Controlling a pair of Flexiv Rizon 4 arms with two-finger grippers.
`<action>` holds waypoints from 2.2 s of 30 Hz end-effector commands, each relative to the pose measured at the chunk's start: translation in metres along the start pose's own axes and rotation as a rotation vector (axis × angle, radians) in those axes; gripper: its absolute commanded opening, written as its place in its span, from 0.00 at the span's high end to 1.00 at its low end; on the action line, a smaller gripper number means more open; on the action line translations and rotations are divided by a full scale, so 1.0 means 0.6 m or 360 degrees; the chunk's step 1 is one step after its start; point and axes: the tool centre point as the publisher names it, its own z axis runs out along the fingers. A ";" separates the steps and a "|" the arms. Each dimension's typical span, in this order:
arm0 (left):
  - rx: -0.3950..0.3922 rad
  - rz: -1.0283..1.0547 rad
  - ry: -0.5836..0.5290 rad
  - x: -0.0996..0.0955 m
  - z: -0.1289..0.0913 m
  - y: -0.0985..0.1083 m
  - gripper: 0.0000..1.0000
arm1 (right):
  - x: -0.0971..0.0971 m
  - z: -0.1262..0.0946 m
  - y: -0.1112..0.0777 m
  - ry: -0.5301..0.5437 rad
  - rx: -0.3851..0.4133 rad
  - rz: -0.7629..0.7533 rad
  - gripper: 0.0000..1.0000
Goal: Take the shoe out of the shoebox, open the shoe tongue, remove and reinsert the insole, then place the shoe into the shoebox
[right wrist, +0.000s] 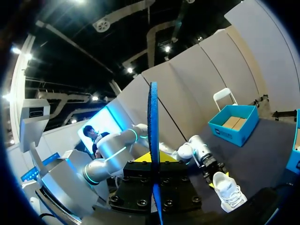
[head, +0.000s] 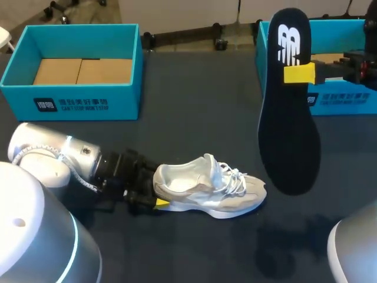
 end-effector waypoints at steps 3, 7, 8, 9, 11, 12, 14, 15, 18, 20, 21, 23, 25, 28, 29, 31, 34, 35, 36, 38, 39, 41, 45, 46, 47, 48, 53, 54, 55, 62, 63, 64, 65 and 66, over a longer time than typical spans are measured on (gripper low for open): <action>-0.0235 0.0014 -0.0052 0.007 -0.028 -0.015 0.00 | -0.005 0.005 0.004 0.0003 0.0009 0.0003 1.00; -0.0403 0.0034 -0.0085 0.005 -0.045 -0.018 0.00 | -0.005 0.005 0.004 0.0003 0.0009 0.0003 1.00; -0.0428 0.0021 -0.0086 0.004 -0.050 -0.020 0.00 | -0.005 0.005 0.004 0.0003 0.0009 0.0003 1.00; -0.0456 0.0029 -0.0090 0.003 -0.055 -0.021 0.00 | -0.005 0.005 0.004 0.0003 0.0009 0.0003 1.00; -0.0495 -0.0003 -0.0069 0.002 -0.065 -0.022 0.00 | -0.005 0.005 0.004 0.0003 0.0009 0.0003 1.00; -0.0531 0.0012 -0.0073 0.001 -0.070 -0.022 0.00 | -0.005 0.005 0.004 0.0003 0.0009 0.0003 1.00; -0.0581 0.0011 -0.0064 -0.001 -0.077 -0.018 0.00 | -0.005 0.005 0.004 0.0003 0.0009 0.0003 1.00; -0.0602 -0.0003 -0.0065 -0.002 -0.081 -0.017 0.00 | -0.005 0.005 0.004 0.0003 0.0009 0.0003 1.00; -0.0709 -0.0006 -0.0007 -0.001 -0.096 -0.015 0.00 | -0.005 0.005 0.004 0.0003 0.0009 0.0003 1.00; -0.0791 -0.0020 0.0054 0.000 -0.109 -0.017 0.00 | -0.005 0.005 0.004 0.0003 0.0009 0.0003 1.00; -0.0837 -0.0012 0.0087 0.002 -0.116 -0.020 0.00 | -0.005 0.005 0.004 0.0003 0.0009 0.0003 1.00; -0.0877 0.0028 0.0135 0.004 -0.125 -0.025 0.00 | -0.005 0.005 0.004 0.0003 0.0009 0.0003 1.00; -0.0877 0.0028 0.0135 0.004 -0.125 -0.025 0.00 | -0.005 0.005 0.004 0.0003 0.0009 0.0003 1.00; -0.0877 0.0028 0.0135 0.004 -0.125 -0.025 0.00 | -0.005 0.005 0.004 0.0003 0.0009 0.0003 1.00; -0.0877 0.0028 0.0135 0.004 -0.125 -0.025 0.00 | -0.005 0.005 0.004 0.0003 0.0009 0.0003 1.00; -0.0877 0.0028 0.0135 0.004 -0.125 -0.025 0.00 | -0.005 0.005 0.004 0.0003 0.0009 0.0003 1.00; -0.0877 0.0028 0.0135 0.004 -0.125 -0.025 0.00 | -0.005 0.005 0.004 0.0003 0.0009 0.0003 1.00; -0.0877 0.0028 0.0135 0.004 -0.125 -0.025 0.00 | -0.005 0.005 0.004 0.0003 0.0009 0.0003 1.00; -0.0943 0.0059 0.0087 0.007 -0.123 -0.027 0.00 | -0.005 0.005 0.004 0.0003 0.0009 0.0003 1.00; -0.1033 0.0021 0.0049 0.005 -0.123 -0.036 0.00 | -0.005 0.005 0.004 0.0003 0.0009 0.0003 1.00; -0.1112 0.0016 -0.0003 0.002 -0.123 -0.040 0.00 | -0.005 0.005 0.004 0.0003 0.0009 0.0003 1.00; -0.1135 0.0013 0.0019 0.001 -0.122 -0.045 0.00 | -0.005 0.005 0.004 0.0003 0.0009 0.0003 1.00; -0.1293 0.0044 0.0042 0.007 -0.117 -0.052 0.00 | -0.005 0.005 0.004 0.0003 0.0009 0.0003 1.00; -0.1319 0.0067 0.0039 0.010 -0.114 -0.052 0.00 | -0.005 0.005 0.004 0.0003 0.0009 0.0003 1.00; -0.1334 0.0063 0.0056 0.011 -0.112 -0.052 0.00 | -0.005 0.005 0.004 0.0003 0.0009 0.0003 1.00; -0.1373 0.0079 0.0066 0.012 -0.109 -0.052 0.00 | -0.005 0.005 0.004 0.0003 0.0009 0.0003 1.00; -0.1521 0.0116 0.0055 0.015 -0.097 -0.050 0.00 | -0.005 0.005 0.004 0.0003 0.0009 0.0003 1.00; -0.1538 0.0136 0.0044 0.017 -0.096 -0.050 0.00 | -0.005 0.005 0.004 0.0003 0.0009 0.0003 1.00; -0.1559 0.0134 0.0037 0.017 -0.095 -0.049 0.00 | -0.005 0.005 0.004 0.0003 0.0009 0.0003 1.00; -0.1598 0.0127 0.0021 0.019 -0.080 -0.040 0.00 | -0.005 0.005 0.004 0.0003 0.0009 0.0003 1.00; -0.1598 0.0125 0.0019 0.019 -0.079 -0.040 0.00 | -0.005 0.005 0.004 0.0003 0.0009 0.0003 1.00; -0.1596 0.0124 0.0012 0.019 -0.078 -0.040 0.00 | -0.005 0.005 0.004 0.0003 0.0009 0.0003 1.00; -0.1596 0.0124 0.0011 0.019 -0.078 -0.040 0.00 | -0.005 0.005 0.004 0.0003 0.0009 0.0003 1.00; -0.1593 0.0124 0.0007 0.019 -0.078 -0.041 0.00 | -0.005 0.005 0.004 0.0003 0.0009 0.0003 1.00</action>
